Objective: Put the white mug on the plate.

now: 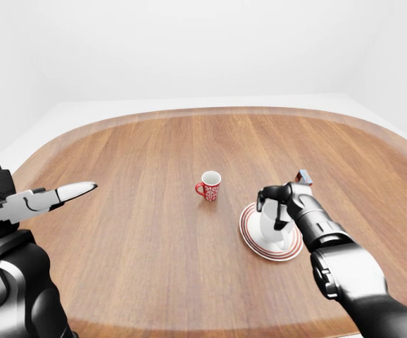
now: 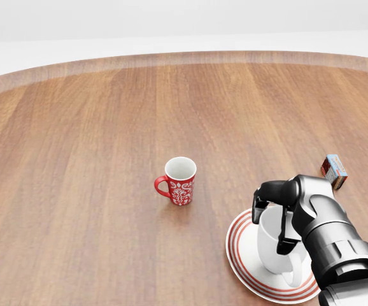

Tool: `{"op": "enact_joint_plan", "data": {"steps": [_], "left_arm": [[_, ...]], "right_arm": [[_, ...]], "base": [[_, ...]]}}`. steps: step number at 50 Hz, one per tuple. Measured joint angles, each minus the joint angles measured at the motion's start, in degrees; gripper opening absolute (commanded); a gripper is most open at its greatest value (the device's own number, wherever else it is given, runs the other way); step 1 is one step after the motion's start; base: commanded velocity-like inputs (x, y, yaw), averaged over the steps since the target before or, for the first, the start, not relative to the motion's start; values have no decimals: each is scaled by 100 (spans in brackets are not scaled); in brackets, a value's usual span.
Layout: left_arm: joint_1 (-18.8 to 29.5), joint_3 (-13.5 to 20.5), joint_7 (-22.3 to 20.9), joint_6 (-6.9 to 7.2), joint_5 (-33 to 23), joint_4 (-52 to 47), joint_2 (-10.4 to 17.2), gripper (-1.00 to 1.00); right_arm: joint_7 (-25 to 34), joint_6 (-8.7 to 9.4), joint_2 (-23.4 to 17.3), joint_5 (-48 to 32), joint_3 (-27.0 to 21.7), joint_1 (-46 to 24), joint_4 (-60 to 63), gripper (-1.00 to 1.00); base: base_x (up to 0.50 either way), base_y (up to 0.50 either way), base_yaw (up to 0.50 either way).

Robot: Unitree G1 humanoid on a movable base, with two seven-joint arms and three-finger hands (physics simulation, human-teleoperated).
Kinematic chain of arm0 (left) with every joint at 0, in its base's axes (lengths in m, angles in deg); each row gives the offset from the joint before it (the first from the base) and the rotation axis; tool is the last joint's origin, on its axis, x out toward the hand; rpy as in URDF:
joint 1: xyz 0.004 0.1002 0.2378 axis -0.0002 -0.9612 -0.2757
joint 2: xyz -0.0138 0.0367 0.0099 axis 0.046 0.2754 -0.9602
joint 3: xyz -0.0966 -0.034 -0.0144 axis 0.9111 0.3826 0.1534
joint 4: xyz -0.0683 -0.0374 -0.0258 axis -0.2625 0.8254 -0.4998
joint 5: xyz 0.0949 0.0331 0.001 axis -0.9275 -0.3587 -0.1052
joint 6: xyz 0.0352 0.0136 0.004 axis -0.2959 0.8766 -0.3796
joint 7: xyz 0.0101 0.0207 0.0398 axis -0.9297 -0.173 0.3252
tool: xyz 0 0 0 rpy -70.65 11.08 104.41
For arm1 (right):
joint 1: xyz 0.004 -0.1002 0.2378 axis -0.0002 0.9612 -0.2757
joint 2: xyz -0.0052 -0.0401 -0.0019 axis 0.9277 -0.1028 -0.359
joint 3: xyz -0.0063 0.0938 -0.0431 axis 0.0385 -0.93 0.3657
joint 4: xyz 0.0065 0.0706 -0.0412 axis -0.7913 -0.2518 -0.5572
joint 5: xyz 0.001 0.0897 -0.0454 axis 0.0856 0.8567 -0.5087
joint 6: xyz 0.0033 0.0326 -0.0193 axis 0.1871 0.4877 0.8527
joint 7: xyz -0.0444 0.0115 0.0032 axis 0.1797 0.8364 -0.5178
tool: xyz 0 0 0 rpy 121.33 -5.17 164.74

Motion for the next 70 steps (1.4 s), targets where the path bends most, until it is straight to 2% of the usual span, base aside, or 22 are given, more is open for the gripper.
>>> {"op": "enact_joint_plan", "data": {"steps": [3,7,18,23,29,36,45,48,51,63,70], "left_arm": [[-3,2,-1,0,1,-3,0,100],[-7,4,-2,0,2,-11,-1,100],[-15,1,-6,0,-6,-22,-9,100],[-17,-3,-10,0,-13,-11,-13,100],[-19,-11,-12,0,-21,3,-18,100],[-19,-19,-11,0,-28,13,-22,100],[-16,-23,-6,0,-29,4,-23,100],[-13,-24,-5,0,-28,3,-22,100],[-10,-25,-2,0,-26,-2,-20,100],[-2,-21,9,0,-17,-40,-15,100],[-6,-17,9,0,-14,-56,-17,100]], "right_arm": [[-1,0,1,-22,-4,1,-4,-47],[-17,0,5,-54,-11,11,-9,-33],[-39,0,10,-4,-9,35,-23,-22],[-42,0,16,47,-6,45,-27,-25],[-34,0,18,81,-4,47,-25,-21],[-72,0,10,118,-3,41,-34,-39],[-203,0,-11,160,-23,-12,-52,-36],[-270,0,-19,162,-35,-36,-63,-27],[-332,0,-27,171,-43,-55,-74,-32],[-562,0,-46,213,-69,-112,-107,-30],[-721,0,-44,245,-83,-109,-134,-24]], "base": [[0,0,0],[0,0,0],[0,0,0],[0,0,0],[0,0,0],[0,0,0],[0,0,0],[0,0,0],[0,0,0],[0,0,0],[0,0,0]]}}
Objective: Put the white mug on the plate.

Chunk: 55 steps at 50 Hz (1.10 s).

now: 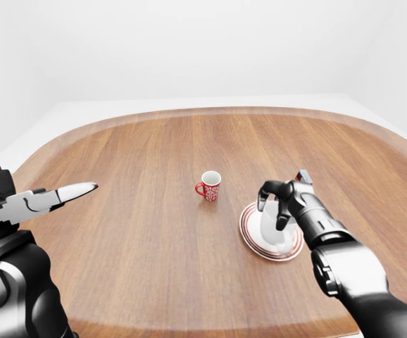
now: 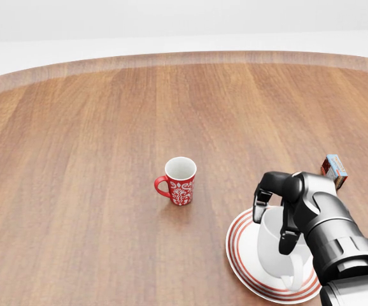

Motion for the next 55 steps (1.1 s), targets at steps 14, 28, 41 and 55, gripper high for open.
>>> {"op": "enact_joint_plan", "data": {"steps": [14,28,41,55], "left_arm": [[-13,-4,-9,0,-8,7,-12,100],[-14,-14,-9,0,-16,17,-18,100],[-8,-14,-10,0,-16,23,-14,100],[0,-25,-11,0,-26,71,-10,100]], "right_arm": [[-491,0,75,132,-31,81,-98,-26],[-757,0,102,199,-38,152,-149,-14],[-827,0,96,183,-44,182,-162,100],[-714,0,113,247,-71,207,-143,100]], "base": [[0,0,0],[0,0,0],[0,0,0],[0,0,0]]}}
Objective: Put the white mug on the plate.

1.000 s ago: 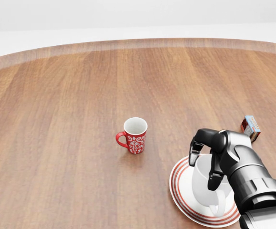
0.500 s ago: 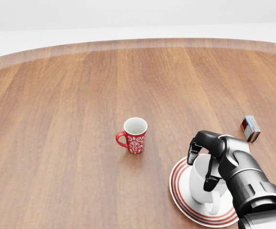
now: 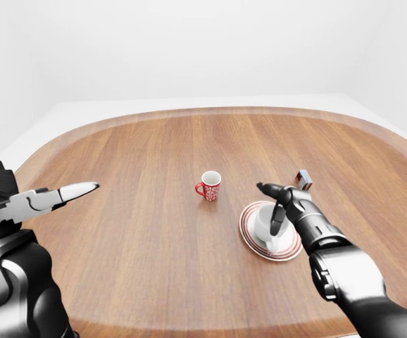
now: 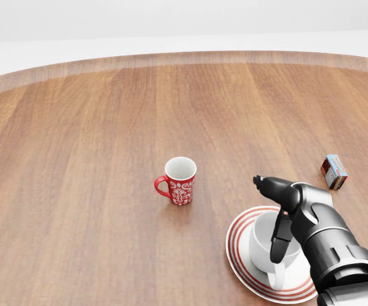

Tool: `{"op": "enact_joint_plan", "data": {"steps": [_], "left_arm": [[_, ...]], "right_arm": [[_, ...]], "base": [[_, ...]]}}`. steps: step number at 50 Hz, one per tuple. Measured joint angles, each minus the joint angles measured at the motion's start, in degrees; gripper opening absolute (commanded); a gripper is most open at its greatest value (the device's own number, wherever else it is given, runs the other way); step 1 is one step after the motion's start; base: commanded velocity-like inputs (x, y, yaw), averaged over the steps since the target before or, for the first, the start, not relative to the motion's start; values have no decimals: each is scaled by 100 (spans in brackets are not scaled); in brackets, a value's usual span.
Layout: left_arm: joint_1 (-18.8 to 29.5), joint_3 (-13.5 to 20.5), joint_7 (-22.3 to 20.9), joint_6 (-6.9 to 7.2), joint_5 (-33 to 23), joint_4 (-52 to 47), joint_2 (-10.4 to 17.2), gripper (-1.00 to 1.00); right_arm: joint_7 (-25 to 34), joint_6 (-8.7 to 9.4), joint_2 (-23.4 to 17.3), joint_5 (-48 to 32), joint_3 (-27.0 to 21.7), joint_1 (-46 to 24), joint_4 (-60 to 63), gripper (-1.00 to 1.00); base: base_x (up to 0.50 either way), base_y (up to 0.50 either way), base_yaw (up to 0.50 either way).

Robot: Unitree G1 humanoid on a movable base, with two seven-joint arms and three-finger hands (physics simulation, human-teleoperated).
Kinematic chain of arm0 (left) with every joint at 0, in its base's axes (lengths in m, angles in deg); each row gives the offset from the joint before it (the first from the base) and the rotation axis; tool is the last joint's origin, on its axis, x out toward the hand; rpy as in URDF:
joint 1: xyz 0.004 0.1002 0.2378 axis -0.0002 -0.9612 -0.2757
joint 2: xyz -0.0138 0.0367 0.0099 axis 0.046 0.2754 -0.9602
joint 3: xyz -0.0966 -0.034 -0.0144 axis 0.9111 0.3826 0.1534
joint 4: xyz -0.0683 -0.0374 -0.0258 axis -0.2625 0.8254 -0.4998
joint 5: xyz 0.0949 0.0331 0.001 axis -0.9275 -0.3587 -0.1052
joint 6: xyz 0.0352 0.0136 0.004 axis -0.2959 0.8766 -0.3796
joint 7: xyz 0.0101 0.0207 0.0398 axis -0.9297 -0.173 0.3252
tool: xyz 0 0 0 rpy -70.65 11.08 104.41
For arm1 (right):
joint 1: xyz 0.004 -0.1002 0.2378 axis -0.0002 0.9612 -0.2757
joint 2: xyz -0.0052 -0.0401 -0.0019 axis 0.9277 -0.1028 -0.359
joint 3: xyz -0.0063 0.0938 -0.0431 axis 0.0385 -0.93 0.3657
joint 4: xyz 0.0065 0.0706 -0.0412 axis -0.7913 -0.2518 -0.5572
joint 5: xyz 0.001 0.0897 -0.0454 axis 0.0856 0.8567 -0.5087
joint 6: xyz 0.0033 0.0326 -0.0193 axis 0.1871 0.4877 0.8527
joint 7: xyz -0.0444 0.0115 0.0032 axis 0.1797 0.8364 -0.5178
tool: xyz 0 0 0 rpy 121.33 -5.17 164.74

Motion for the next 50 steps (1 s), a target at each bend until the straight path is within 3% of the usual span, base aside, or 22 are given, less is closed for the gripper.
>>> {"op": "enact_joint_plan", "data": {"steps": [12,21,28,33,38,43,50], "left_arm": [[-14,-1,-6,0,-5,9,-7,100],[-33,-4,-14,0,-12,0,-19,100],[-42,-6,-22,0,-21,-12,-27,100],[-42,0,-26,0,-19,-24,-26,100],[-43,-21,-28,0,-37,-22,-34,100],[-42,-46,-36,0,-59,-31,-43,100],[-40,-71,-47,0,-84,-48,-56,100]], "right_arm": [[424,0,41,187,14,-85,95,100],[664,0,-57,356,-77,-582,736,100],[1223,0,-176,85,-187,-666,2816,100],[1276,0,-193,-23,-443,-499,4535,100],[1197,0,-254,445,-833,-291,6233,100],[1113,0,-621,1045,-1282,-273,7928,100],[159,0,-1164,2694,-1997,-173,10299,100]], "base": [[0,0,0],[0,0,0],[0,0,0],[0,0,0],[0,0,0],[0,0,0],[0,0,0]]}}
